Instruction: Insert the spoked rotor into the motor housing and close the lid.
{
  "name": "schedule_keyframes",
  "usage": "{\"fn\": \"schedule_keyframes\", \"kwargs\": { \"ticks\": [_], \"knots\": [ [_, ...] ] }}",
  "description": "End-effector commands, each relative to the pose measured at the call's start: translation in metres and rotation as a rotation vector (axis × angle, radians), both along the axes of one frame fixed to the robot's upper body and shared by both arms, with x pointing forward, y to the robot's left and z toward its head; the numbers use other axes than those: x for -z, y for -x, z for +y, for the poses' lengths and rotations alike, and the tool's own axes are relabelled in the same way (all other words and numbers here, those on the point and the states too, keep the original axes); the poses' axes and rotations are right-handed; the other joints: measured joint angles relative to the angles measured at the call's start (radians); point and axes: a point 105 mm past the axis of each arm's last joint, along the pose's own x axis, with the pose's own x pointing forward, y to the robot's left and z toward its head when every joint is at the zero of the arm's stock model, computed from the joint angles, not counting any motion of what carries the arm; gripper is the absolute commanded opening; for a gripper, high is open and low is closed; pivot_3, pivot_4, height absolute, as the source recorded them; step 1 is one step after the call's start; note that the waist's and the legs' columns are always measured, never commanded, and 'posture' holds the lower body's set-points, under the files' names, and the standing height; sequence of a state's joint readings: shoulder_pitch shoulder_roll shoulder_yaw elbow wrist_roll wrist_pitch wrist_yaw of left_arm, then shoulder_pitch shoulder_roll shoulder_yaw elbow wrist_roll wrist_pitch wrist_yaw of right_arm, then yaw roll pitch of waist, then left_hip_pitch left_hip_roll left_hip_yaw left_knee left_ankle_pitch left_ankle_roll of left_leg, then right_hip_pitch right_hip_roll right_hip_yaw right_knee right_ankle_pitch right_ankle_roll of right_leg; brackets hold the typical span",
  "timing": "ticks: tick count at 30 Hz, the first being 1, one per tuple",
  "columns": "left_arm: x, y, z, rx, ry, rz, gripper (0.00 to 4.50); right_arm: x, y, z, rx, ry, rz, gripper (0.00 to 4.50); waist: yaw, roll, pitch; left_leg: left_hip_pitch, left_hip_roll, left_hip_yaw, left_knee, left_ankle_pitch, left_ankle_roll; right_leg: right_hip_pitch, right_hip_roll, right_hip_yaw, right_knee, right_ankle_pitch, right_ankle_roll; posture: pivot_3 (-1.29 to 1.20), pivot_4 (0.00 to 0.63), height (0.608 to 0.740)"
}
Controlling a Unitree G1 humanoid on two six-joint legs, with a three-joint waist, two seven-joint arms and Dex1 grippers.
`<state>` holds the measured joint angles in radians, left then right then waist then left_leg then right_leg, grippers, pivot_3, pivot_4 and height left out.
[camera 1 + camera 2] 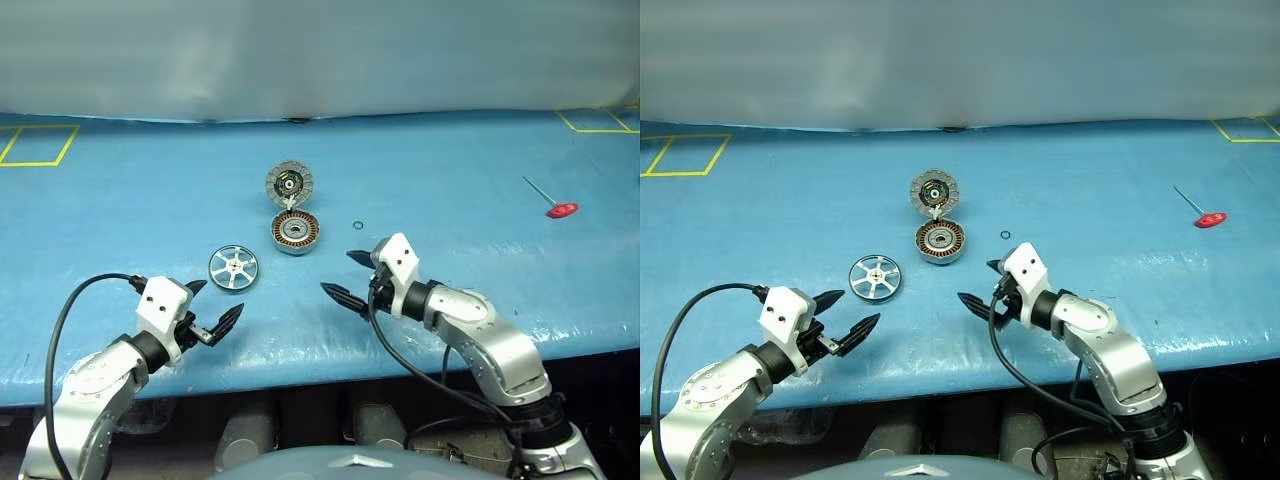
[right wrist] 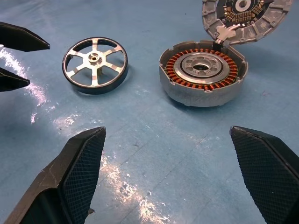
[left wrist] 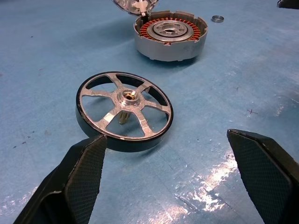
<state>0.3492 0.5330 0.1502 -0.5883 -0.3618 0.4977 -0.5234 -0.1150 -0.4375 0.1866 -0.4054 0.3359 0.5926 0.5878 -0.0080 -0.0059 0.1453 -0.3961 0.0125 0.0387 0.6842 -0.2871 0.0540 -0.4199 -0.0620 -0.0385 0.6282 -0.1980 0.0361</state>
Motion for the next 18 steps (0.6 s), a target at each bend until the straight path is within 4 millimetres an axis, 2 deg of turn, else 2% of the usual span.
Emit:
{"fn": "schedule_keyframes", "kwargs": {
  "ticks": [1, 18],
  "knots": [
    [-0.0071, -0.0003, -0.0013, 0.006, -0.005, -0.043, 4.50, -0.0093, -0.0020, 0.0005, 0.004, -0.006, -0.063, 4.49, 0.000, 0.000, 0.000, 0.000, 0.000, 0.000, 0.000, 0.000, 0.000, 0.000, 0.000, 0.000, 0.000, 0.000, 0.000, 0.00, 0.150, 0.740],
    [-0.0052, -0.0006, -0.0002, -0.003, -0.009, -0.050, 4.50, -0.0089, -0.0028, 0.0021, -0.044, 0.058, -0.092, 4.49, 0.000, 0.000, 0.000, 0.000, 0.000, 0.000, 0.000, 0.000, 0.000, 0.000, 0.000, 0.000, 0.000, 0.000, 0.000, 0.00, 0.150, 0.740]
  ]
}}
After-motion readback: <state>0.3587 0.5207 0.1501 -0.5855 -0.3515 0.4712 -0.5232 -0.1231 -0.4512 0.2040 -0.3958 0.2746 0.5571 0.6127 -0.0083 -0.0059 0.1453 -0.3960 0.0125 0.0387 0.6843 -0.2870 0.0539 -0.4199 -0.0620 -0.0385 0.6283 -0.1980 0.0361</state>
